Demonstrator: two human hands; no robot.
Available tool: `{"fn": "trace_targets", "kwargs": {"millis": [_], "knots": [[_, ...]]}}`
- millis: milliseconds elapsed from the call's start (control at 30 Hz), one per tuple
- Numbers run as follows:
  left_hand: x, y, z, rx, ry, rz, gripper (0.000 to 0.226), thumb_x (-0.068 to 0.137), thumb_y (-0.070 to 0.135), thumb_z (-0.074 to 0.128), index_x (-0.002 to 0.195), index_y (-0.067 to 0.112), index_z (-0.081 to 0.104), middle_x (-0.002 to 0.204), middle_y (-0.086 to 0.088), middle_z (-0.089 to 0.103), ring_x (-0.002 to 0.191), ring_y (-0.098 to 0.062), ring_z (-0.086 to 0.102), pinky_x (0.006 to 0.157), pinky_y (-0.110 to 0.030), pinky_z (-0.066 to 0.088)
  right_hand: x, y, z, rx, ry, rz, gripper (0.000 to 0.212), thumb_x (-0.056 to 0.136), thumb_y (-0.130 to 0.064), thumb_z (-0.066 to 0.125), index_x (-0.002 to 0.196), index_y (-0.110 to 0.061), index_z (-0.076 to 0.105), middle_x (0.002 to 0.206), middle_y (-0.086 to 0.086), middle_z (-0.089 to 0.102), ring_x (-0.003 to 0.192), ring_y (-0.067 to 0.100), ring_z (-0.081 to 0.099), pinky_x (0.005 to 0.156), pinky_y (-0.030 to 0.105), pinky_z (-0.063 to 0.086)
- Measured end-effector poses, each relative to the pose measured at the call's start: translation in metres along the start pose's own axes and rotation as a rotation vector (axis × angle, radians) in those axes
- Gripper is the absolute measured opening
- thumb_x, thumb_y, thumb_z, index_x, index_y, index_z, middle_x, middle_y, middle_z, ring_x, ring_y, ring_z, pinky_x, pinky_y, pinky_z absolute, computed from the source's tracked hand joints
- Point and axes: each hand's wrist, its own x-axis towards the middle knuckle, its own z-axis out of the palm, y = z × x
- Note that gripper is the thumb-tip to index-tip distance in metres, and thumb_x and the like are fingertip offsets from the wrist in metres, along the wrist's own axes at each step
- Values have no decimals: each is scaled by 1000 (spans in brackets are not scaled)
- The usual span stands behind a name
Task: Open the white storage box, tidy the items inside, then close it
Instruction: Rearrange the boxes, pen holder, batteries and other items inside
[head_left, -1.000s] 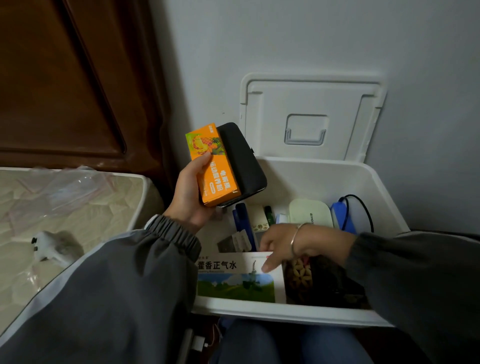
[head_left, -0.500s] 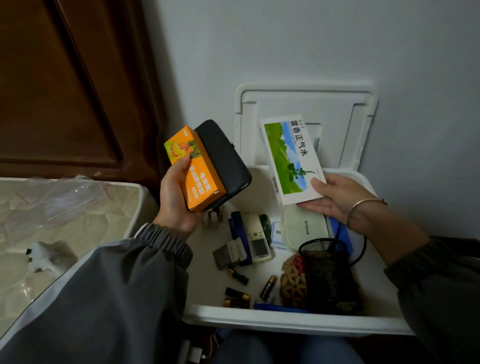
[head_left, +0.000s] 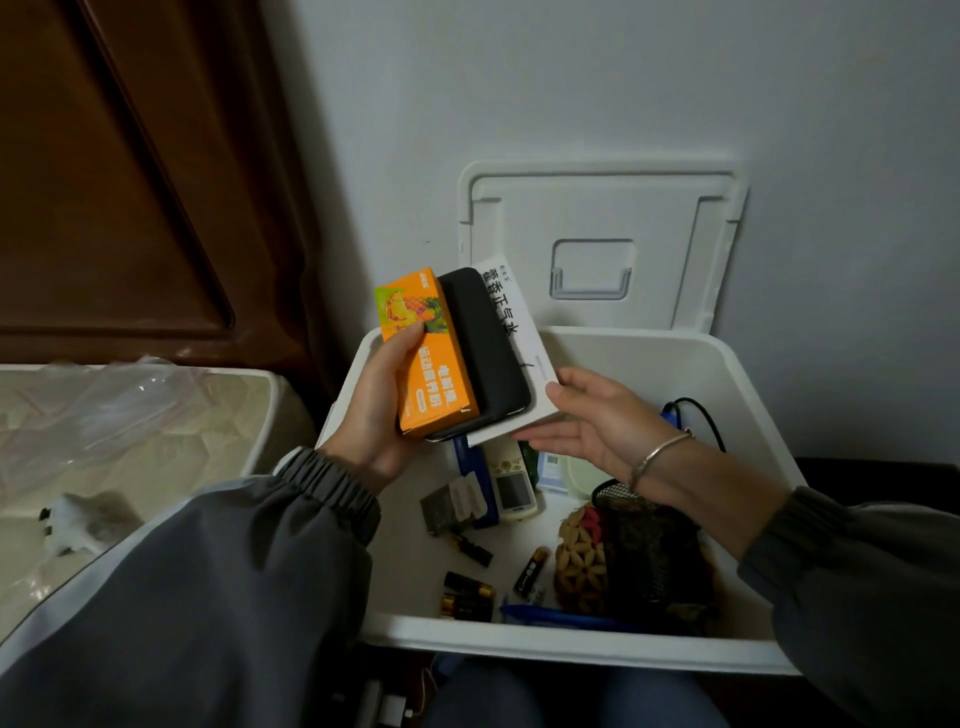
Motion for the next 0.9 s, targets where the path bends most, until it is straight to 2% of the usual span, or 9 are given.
{"fn": "trace_targets", "kwargs": {"millis": [100, 200, 400, 467, 533, 600, 733, 800, 900], "knots": [[0, -1, 1, 40, -30, -7, 25, 92, 37, 54, 79, 29, 75, 79, 2, 75, 70, -15, 73, 61, -32, 59, 0, 0, 1, -8, -52, -7, 56, 97, -20, 45, 147, -9, 22, 146, 17, 38, 102, 29, 67, 90, 34, 54], [-2, -3, 6, 84, -88, -42, 39, 92, 40, 52, 61, 36, 76, 73, 5, 75, 67, -12, 73, 60, -31, 59, -2, 1, 3, -17, -108, -19, 53, 98, -19, 40, 147, -11, 22, 141, 15, 47, 107, 28, 64, 91, 33, 53], [-1, -4, 5, 121, -123, -37, 35, 92, 40, 52, 68, 33, 77, 73, 5, 75, 66, -12, 73, 58, -30, 59, -2, -3, 0, -200, -153, 33, 65, 88, -53, 42, 143, -20, 33, 139, 6, 50, 105, 15, 66, 91, 34, 52], [-2, -4, 7, 194, -118, -51, 23, 87, 43, 57, 95, 27, 71, 82, 1, 76, 70, -14, 73, 55, -28, 57, -3, -3, 2, -270, -162, 46, 81, 76, -64, 46, 143, -23, 31, 139, 5, 49, 103, 13, 67, 91, 32, 52], [-4, -7, 13, 316, -106, -61, 54, 77, 49, 61, 124, 24, 52, 99, -3, 73, 77, -15, 74, 57, -26, 57, -4, -1, 4, -402, -161, 21, 86, 70, -68, 47, 143, -25, 31, 131, 0, 56, 100, 10, 67, 88, 29, 53], [-4, -10, 18, 402, -106, -37, 70, 75, 50, 63, 136, 28, 38, 109, -5, 69, 81, -15, 73, 61, -27, 57, -5, 1, 5, -521, -156, -13, 82, 69, -68, 45, 140, -30, 32, 122, -6, 61, 100, 7, 66, 87, 27, 53], [-8, -5, 19, 447, -88, -52, 70, 77, 48, 63, 138, 29, 34, 108, -3, 68, 79, -14, 73, 59, -25, 57, -6, 2, 6, -623, -183, -4, 65, 82, -63, 37, 139, -31, 31, 121, -7, 60, 100, 6, 65, 89, 30, 53], [-10, 3, 16, 465, -79, -63, 71, 72, 47, 66, 135, 26, 40, 106, -4, 70, 81, -16, 73, 59, -26, 57, -9, 1, 8, -713, -176, -2, 67, 84, -65, 29, 142, -31, 29, 120, -15, 53, 93, -2, 61, 82, 20, 52], [-19, 19, 10, 442, -92, -47, 46, 71, 44, 65, 111, 23, 58, 82, 2, 75, 68, -13, 73, 53, -23, 55, -9, 1, 6, -822, -89, -30, 78, 77, -74, 18, 141, -31, 35, 118, -17, 47, 87, -2, 56, 76, 17, 42]]}}
